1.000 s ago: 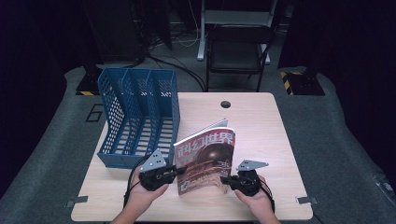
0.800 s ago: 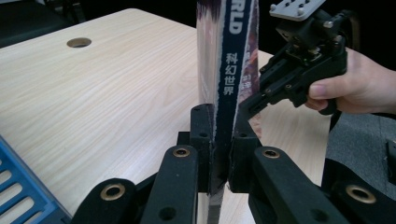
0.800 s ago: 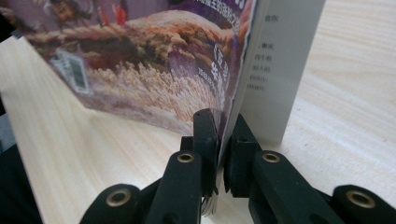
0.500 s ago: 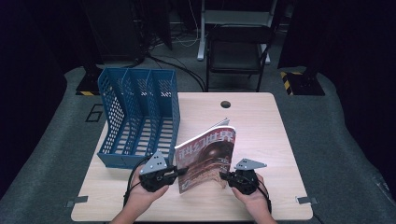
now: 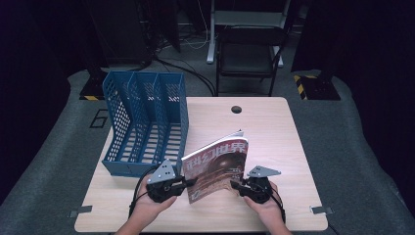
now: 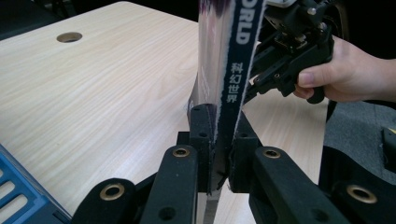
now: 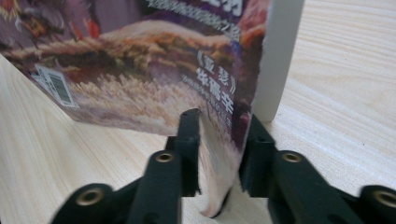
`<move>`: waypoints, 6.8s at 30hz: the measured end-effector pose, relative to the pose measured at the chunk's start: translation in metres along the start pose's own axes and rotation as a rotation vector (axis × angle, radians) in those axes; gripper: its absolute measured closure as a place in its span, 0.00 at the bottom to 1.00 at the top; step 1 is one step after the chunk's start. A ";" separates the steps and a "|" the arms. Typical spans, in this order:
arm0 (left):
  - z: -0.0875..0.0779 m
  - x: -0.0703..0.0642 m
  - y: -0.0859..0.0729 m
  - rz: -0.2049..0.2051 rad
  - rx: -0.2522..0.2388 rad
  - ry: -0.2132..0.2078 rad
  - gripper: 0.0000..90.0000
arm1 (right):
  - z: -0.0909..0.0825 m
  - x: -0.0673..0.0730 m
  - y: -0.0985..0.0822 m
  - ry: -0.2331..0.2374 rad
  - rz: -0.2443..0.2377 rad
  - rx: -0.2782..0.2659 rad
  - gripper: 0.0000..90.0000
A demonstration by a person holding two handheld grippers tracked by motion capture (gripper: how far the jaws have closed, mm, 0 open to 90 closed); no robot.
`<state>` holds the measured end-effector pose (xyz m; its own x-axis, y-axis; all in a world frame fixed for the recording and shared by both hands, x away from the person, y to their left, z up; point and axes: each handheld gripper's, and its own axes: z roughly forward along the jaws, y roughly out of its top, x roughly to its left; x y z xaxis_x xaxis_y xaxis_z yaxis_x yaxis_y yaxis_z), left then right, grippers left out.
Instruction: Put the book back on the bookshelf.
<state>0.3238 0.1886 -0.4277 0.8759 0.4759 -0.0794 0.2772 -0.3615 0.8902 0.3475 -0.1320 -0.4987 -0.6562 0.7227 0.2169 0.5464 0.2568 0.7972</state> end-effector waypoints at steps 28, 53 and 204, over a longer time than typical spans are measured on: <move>-0.005 -0.008 0.023 -0.072 0.014 -0.037 0.74 | -0.011 0.000 -0.004 0.015 0.016 -0.028 0.62; -0.011 -0.007 0.058 -0.072 0.052 -0.019 0.69 | -0.012 0.001 -0.003 0.007 0.004 -0.026 0.61; -0.034 -0.006 0.126 -0.004 0.086 0.097 0.93 | -0.008 0.002 -0.004 0.033 0.008 -0.023 0.59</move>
<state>0.3405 0.1675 -0.2995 0.8336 0.5513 -0.0358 0.3173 -0.4247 0.8479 0.3396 -0.1366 -0.4965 -0.6685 0.7033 0.2417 0.5402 0.2359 0.8078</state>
